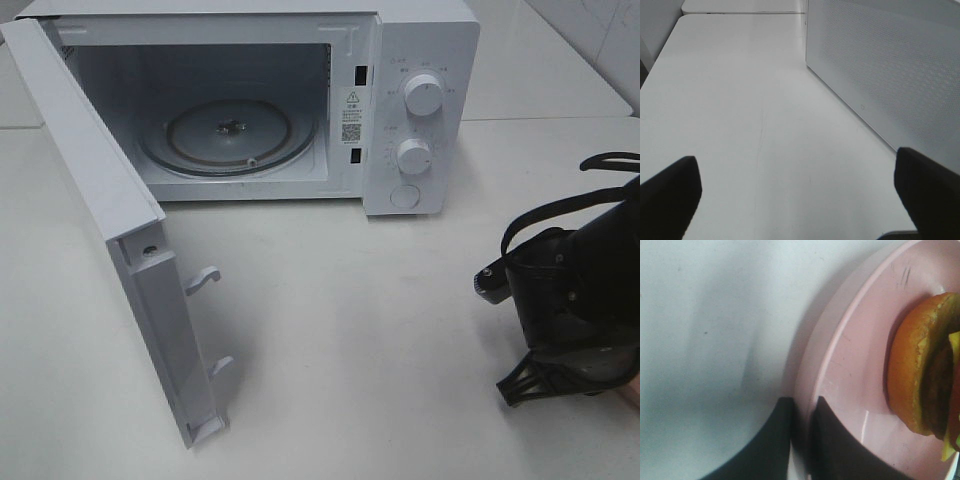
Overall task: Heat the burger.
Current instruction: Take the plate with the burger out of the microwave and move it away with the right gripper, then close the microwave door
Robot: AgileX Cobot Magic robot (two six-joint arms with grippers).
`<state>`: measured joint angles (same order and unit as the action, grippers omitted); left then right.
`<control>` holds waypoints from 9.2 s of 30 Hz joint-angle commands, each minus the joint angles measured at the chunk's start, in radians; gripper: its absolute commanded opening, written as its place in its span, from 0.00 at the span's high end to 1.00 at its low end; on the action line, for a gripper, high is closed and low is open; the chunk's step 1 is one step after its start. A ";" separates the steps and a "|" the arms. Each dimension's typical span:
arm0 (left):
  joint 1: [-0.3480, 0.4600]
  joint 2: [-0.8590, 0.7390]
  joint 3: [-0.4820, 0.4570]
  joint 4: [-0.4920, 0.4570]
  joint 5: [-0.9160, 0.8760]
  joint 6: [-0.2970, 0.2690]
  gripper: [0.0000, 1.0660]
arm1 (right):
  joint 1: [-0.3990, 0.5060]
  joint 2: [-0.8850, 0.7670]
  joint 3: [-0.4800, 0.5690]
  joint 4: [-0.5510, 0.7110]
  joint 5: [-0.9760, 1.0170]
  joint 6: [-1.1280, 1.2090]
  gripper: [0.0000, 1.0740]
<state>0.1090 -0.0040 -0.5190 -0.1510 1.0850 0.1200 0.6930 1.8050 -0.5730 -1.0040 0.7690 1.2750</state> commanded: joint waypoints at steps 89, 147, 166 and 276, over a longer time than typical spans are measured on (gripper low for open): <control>0.004 -0.019 0.001 0.003 -0.011 -0.006 0.06 | -0.329 -1.539 0.004 0.914 0.321 -1.168 0.29; 0.004 -0.019 0.001 0.003 -0.011 -0.006 0.06 | -0.592 -1.836 0.076 1.010 0.229 -1.269 0.29; 0.004 -0.019 0.001 -0.001 -0.011 -0.006 0.06 | -0.592 -1.836 0.076 1.010 0.229 -1.269 0.29; -0.860 1.712 -0.141 -0.497 -1.907 0.182 1.00 | -0.592 -1.836 0.076 1.011 0.229 -1.268 0.29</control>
<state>-0.7340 1.6950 -0.6290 -0.6020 -0.8230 0.2740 0.1060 -0.0040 -0.4990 0.0000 1.0050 0.0220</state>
